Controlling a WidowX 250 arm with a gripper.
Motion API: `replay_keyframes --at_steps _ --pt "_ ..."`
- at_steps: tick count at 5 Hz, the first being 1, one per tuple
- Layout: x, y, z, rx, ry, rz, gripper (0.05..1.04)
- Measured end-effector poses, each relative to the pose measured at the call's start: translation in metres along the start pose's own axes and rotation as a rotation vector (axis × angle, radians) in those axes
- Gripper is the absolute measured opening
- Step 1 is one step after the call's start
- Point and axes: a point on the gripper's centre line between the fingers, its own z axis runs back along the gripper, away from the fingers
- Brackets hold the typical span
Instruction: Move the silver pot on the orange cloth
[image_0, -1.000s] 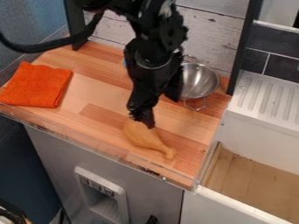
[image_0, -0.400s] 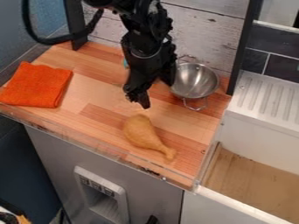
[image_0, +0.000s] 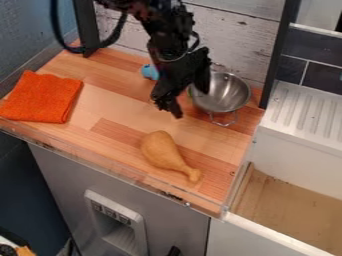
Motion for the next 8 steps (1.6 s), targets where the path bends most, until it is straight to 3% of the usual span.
replay_keyframes --at_steps 3,4,6,7,8 --pt "-0.005 -0.013 -0.035 0.072 0.018 -0.062 1.001" --pt "-0.008 -0.017 -0.037 0.125 -0.047 -0.088 0.964" --pt "-0.013 -0.009 -0.035 0.112 -0.039 -0.068 0.375" --pt "-0.014 -0.005 -0.028 0.100 -0.036 -0.062 0.179" --pt "-0.012 0.002 -0.015 0.093 -0.020 -0.037 0.080"
